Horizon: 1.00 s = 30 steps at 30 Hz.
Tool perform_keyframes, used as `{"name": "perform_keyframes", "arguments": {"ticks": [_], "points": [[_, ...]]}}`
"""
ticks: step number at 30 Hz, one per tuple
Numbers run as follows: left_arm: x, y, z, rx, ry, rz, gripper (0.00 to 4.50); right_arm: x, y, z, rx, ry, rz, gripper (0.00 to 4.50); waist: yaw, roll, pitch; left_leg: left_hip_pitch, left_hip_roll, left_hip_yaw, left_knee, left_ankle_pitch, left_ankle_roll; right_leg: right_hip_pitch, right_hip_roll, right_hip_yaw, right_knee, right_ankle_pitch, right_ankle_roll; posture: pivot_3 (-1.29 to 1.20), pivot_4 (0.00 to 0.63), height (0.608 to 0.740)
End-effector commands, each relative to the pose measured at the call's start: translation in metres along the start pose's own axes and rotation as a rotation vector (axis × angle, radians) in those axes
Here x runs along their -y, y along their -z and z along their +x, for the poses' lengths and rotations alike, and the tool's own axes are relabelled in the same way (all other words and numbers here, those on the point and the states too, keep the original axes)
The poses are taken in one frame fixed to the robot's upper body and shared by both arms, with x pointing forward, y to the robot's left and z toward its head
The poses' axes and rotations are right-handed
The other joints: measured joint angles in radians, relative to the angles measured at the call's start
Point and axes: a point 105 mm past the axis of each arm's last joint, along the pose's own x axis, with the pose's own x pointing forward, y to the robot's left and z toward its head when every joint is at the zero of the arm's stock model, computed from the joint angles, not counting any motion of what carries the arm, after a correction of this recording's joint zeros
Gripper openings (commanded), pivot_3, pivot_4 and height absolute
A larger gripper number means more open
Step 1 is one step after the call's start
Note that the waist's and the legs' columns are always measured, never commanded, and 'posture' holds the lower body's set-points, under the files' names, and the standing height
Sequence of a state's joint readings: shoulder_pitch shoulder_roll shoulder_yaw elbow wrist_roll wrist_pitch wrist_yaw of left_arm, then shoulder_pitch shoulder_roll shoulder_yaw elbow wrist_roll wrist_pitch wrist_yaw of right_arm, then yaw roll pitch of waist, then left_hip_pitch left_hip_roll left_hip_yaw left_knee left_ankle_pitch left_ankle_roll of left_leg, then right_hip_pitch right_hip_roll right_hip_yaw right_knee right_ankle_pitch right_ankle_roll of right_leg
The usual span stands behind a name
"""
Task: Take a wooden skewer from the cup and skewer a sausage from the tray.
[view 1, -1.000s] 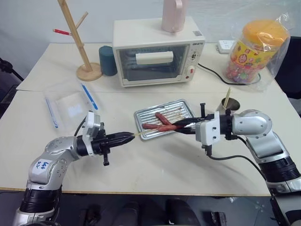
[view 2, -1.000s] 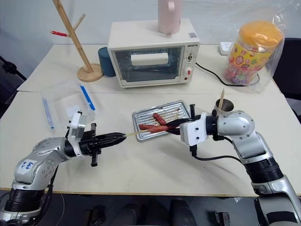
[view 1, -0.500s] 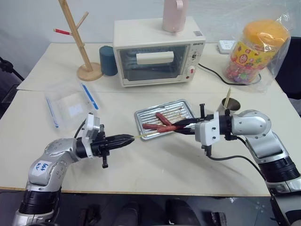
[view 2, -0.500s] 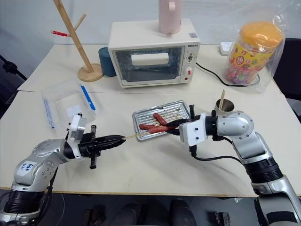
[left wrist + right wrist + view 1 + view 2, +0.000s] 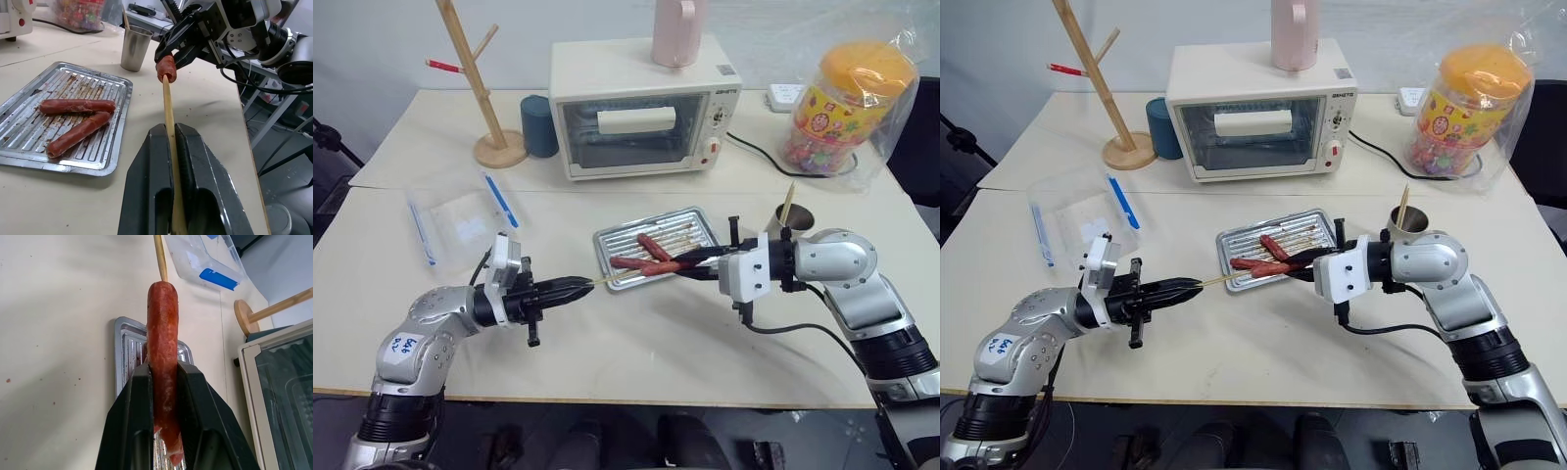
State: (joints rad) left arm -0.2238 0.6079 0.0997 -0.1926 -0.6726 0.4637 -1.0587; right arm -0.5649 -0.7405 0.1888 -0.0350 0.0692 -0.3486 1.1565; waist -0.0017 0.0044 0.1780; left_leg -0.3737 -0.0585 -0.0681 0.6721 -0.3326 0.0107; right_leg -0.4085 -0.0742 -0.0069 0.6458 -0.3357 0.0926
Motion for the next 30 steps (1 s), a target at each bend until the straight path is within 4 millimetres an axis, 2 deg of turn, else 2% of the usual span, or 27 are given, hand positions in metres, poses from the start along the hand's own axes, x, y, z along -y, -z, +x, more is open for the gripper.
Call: {"name": "perform_keyframes", "arguments": {"ticks": [1, 30], "points": [[0.002, -0.008, 0.003, 0.013, 0.009, 0.041, 0.00, 0.005, -0.011, -0.001, 0.031, 0.007, -0.051, 0.50, 0.000, 0.000, 0.000, 0.000, 0.000, 0.000, 0.000, 0.000, 0.000, 0.000, 0.000, 0.000, 0.000, 0.000, 0.000, 0.00, 0.150, 0.740], [0.009, -0.013, 0.022, 0.025, 0.053, 0.031, 0.00, 0.008, -0.019, 0.015, 0.056, -0.006, -0.071, 0.50, 0.000, 0.000, 0.000, 0.000, 0.000, 0.000, 0.001, 0.000, 0.000, 0.000, 0.000, 0.000, 0.000, 0.000, 0.000, 0.00, 0.150, 0.740]]}}
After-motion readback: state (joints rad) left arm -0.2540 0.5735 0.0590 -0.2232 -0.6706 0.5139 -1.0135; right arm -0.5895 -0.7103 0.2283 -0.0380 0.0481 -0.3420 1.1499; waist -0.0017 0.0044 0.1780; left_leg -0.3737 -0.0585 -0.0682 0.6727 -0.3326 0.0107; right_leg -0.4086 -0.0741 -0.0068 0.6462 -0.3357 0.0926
